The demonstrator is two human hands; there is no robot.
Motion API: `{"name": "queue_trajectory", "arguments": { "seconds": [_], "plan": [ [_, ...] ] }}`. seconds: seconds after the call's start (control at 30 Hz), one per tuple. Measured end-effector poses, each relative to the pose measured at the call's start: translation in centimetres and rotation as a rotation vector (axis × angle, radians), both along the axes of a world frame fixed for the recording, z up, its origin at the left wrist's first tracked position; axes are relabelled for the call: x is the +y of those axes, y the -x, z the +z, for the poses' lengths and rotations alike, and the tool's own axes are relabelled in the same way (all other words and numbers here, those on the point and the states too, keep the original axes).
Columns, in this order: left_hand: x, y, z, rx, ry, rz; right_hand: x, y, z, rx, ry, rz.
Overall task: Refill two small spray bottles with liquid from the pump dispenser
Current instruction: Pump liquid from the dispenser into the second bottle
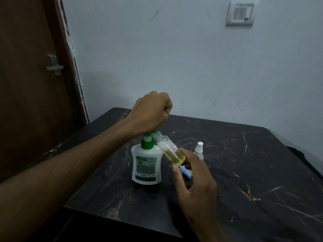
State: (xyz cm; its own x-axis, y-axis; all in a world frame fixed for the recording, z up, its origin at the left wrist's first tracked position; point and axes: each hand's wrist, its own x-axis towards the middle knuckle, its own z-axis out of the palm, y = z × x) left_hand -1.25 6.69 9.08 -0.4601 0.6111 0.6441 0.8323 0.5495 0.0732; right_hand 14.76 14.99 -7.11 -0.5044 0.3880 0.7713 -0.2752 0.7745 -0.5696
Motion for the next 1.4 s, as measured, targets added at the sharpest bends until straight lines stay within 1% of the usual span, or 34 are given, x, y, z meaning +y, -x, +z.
{"name": "queue_trajectory", "arguments": {
  "seconds": [0.47, 0.67, 0.87, 1.1, 1.27, 1.4],
  "plan": [
    [-0.01, -0.15, 0.02, -0.001, -0.004, 0.012, 0.1, 0.09, -0.14, -0.005, -0.001, 0.01],
    [0.09, -0.31, -0.39, -0.034, -0.002, 0.005, 0.14, 0.04, -0.21, -0.001, 0.004, 0.003],
    [0.06, -0.42, 0.34, -0.004, 0.003, -0.004, 0.17, 0.18, -0.35, 0.0, 0.009, 0.008],
    [-0.09, -0.14, 0.01, -0.026, 0.004, 0.009, 0.23, 0.18, -0.37, -0.006, 0.005, 0.012],
    [0.12, -0.28, 0.44, 0.016, 0.028, 0.002, 0.2, 0.22, -0.36, 0.005, 0.007, 0.012],
    [0.32, -0.26, 0.07, 0.0, 0.029, 0.002, 0.22, 0.18, -0.34, 0.012, 0.006, 0.008]
  ]
}}
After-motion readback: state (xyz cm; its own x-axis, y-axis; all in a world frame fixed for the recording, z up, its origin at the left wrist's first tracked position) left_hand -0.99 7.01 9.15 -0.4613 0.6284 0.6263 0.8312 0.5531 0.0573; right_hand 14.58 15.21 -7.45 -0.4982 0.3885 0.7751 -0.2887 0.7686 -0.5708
